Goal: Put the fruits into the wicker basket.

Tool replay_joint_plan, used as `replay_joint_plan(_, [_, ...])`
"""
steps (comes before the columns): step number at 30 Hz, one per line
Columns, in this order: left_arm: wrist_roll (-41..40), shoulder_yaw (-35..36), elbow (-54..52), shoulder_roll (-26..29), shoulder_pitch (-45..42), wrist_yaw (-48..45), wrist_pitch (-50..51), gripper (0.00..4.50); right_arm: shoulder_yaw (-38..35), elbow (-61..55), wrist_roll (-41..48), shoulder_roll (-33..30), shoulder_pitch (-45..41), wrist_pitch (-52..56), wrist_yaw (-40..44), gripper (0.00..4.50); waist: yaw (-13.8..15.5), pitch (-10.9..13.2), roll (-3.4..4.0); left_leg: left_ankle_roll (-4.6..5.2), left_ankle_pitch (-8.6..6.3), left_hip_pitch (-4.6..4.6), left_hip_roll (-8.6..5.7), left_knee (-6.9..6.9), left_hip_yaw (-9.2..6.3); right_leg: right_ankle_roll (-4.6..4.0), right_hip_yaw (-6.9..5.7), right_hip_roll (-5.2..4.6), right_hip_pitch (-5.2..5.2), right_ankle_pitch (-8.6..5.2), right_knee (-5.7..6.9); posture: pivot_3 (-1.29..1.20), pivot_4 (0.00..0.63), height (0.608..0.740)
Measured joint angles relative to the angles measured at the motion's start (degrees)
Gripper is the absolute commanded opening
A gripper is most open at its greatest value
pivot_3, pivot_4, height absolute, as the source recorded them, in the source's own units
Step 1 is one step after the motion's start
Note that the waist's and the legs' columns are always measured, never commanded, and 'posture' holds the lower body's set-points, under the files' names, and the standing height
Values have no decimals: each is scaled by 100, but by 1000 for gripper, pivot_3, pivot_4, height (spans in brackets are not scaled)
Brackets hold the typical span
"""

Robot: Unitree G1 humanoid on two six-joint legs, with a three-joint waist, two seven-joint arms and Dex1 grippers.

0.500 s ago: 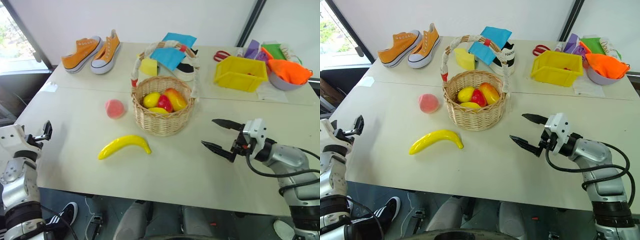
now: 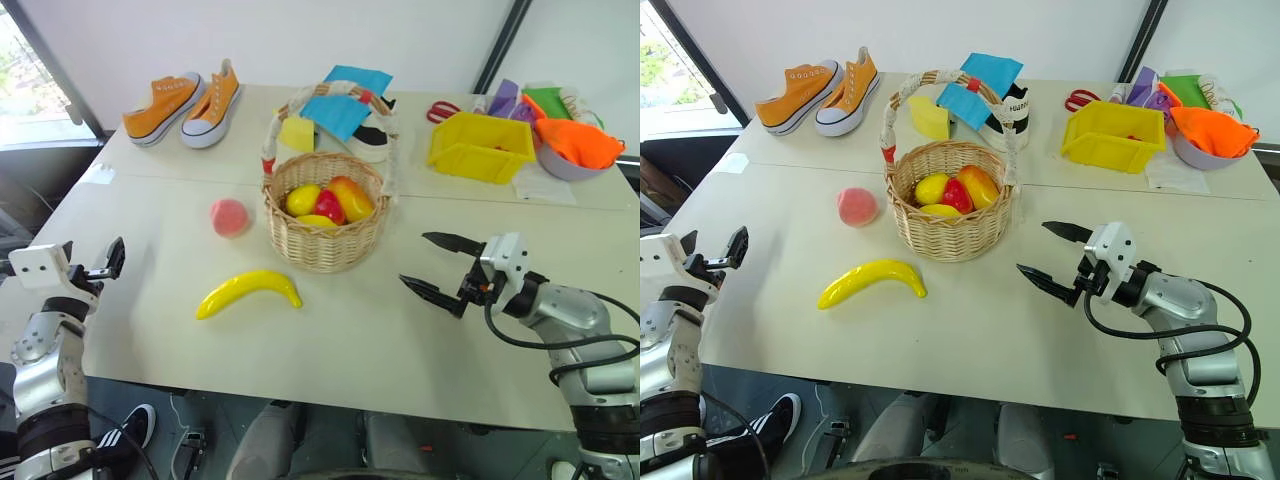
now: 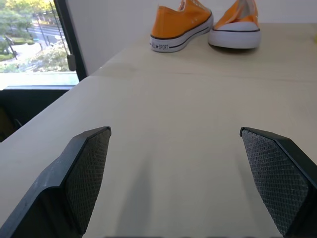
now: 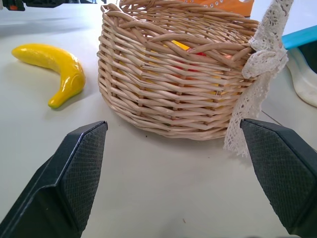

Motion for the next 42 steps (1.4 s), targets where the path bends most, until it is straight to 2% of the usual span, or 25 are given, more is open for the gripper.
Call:
replay_joint_plan(9, [-19, -25, -207, -5, 80, -189, -2, 4500, 4, 52, -24, 0, -32, -55, 3, 4480, -2, 0, 0, 0, 0, 0, 0, 0, 0, 0, 0, 0, 0, 0, 0, 0, 150, 740])
replay_joint_plan(20, [-442, -253, -843, 132, 516, -1221, 428, 4500, 33, 86, 12, -62, -80, -64, 202, 4480, -1, 0, 1, 0, 0, -1, 0, 0, 1, -1, 2, -1, 0, -1, 0, 0, 150, 740])
replay_joint_plan(25, [-1198, -696, -1794, 650, 1012, -2369, 1609, 4500, -23, -691, 512, -936, 597, 411, 1030, 4480, 16, 1, 2, 2, -4, -5, 1, -5, 1, -9, 3, -1, -1, -5, -12, 0, 150, 740])
replay_joint_plan(30, [-1411, -1228, -2457, 1232, 975, -3139, 2411, 4500, -154, -1209, 863, -1466, 714, 877, 1425, 4480, -17, 0, 7, -11, -13, -3, 7, -6, 12, -23, 13, -2, -1, -12, -13, 0, 150, 740])
replay_joint_plan(36, [-1203, -2128, -2784, 1626, 438, -3604, 2873, 4500, 14, -1509, 837, -1513, 764, 1016, 1421, 4480, 15, 0, 7, 1, -20, -12, 5, -12, 16, -23, 13, -6, 1, -12, -45, 0, 150, 740])
replay_joint_plan(42, [-898, -2609, -2883, 1770, 30, -3781, 3010, 4500, 98, -1379, 665, -1268, 636, 900, 1212, 4480, 7, 1, 6, 15, -18, -12, 5, -16, 19, -15, 13, -7, 1, -7, -54, 0, 150, 740])
